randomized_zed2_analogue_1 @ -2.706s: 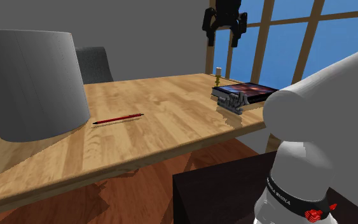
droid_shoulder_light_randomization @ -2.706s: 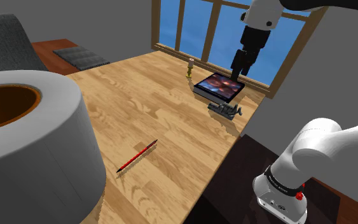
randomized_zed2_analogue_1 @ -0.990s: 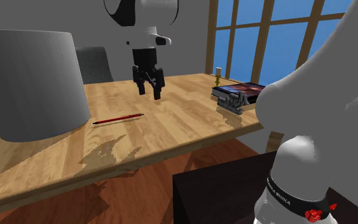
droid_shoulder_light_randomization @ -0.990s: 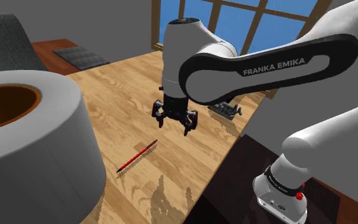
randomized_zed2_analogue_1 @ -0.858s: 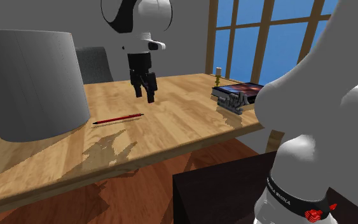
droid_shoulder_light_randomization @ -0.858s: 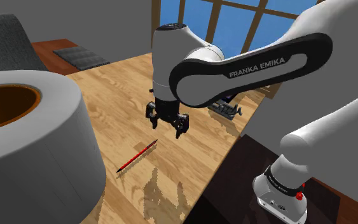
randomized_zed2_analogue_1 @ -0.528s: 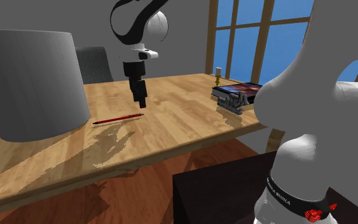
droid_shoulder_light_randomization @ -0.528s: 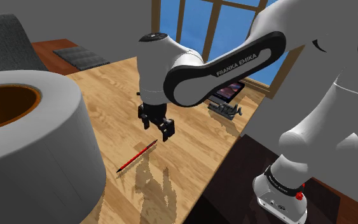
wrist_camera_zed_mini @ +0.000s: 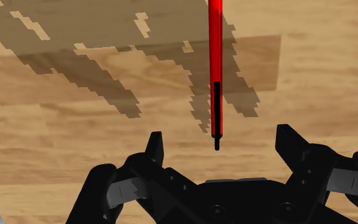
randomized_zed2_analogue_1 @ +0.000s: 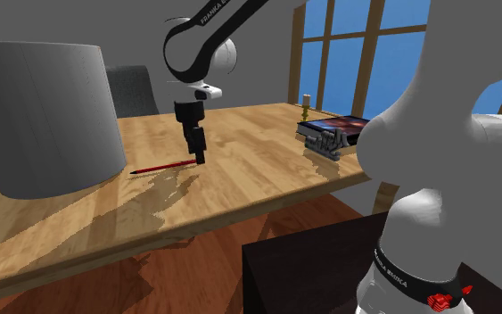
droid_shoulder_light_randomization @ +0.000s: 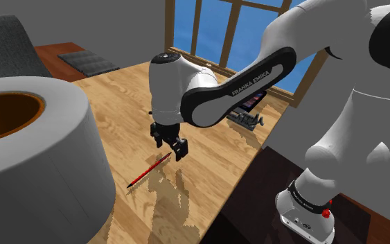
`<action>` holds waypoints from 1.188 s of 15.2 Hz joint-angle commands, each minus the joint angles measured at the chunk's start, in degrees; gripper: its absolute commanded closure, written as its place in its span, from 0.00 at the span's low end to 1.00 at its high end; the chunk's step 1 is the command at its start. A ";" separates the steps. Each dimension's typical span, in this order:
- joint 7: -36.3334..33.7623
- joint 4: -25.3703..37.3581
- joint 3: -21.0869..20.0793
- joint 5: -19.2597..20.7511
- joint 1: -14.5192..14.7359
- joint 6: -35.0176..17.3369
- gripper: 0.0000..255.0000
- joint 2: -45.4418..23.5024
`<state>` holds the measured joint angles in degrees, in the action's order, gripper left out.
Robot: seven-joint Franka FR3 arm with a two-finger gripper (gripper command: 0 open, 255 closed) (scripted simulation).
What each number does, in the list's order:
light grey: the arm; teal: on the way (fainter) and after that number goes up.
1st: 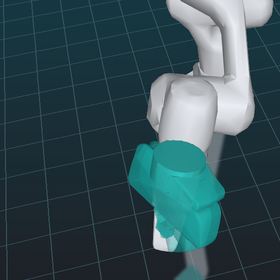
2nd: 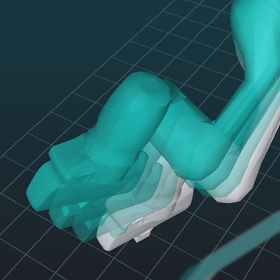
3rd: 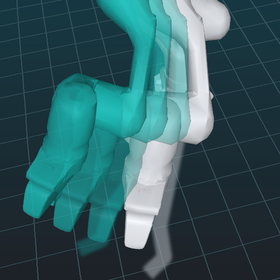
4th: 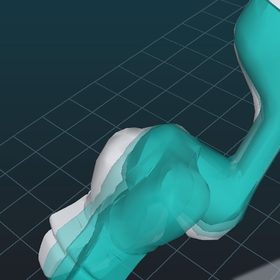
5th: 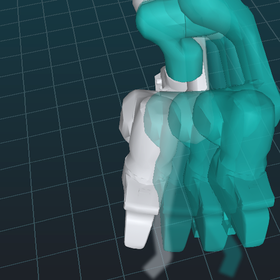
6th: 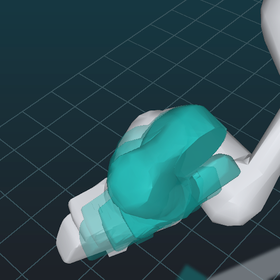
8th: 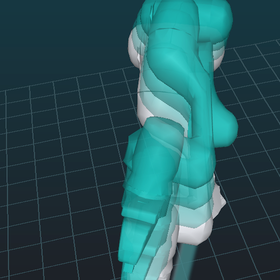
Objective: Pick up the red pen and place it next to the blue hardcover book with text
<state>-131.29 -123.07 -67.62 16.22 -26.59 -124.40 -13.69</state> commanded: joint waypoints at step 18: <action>0.96 0.42 -1.03 -1.40 -1.03 0.88 1.00 1.20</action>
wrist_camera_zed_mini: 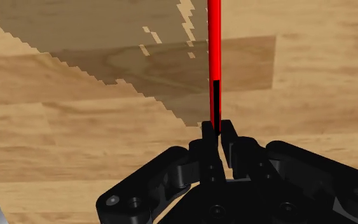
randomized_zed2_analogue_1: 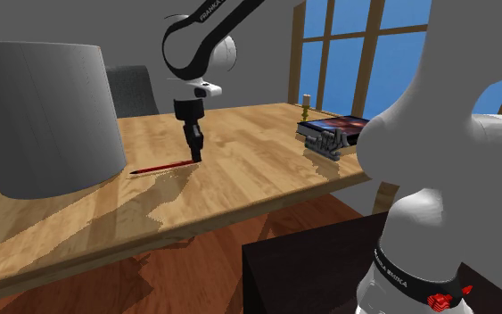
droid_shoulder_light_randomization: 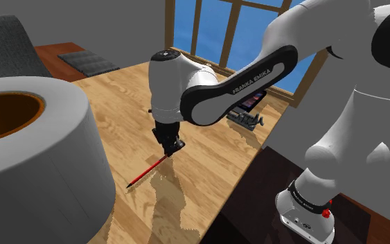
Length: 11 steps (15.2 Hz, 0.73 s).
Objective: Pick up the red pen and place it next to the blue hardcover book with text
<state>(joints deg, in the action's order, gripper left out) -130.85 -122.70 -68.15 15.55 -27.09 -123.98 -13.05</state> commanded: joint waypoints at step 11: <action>8.01 4.06 -5.66 -11.14 -6.88 7.26 1.00 9.71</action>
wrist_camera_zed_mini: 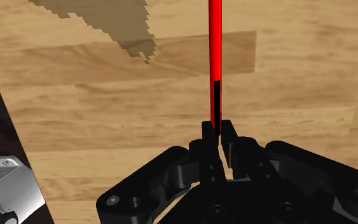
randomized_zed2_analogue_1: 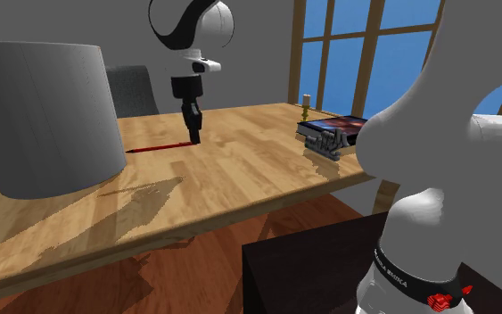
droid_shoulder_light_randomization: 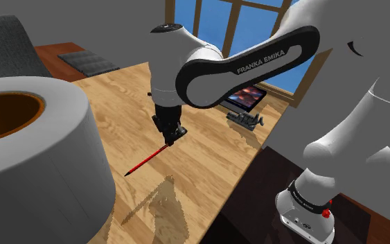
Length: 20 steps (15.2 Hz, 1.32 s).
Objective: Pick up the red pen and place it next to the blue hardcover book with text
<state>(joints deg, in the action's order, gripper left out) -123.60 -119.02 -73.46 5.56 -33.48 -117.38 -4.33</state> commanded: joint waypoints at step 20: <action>20.56 4.65 9.08 -5.06 -8.89 5.94 1.00 5.53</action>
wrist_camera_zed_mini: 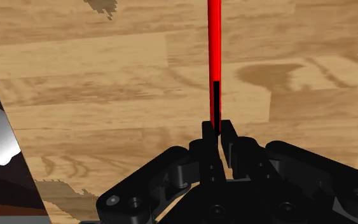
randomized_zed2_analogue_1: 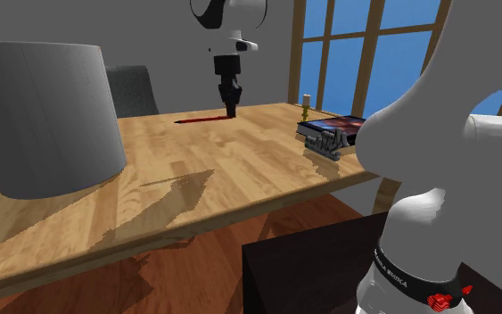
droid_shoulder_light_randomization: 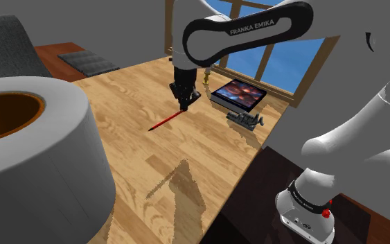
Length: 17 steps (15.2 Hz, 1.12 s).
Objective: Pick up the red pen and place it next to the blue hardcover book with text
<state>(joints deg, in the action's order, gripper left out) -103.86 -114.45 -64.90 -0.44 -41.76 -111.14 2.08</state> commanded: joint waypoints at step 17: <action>9.90 17.84 11.19 19.29 -3.06 5.27 1.00 -22.06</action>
<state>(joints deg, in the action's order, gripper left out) -94.38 -98.03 -54.38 17.83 -45.15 -106.34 -18.64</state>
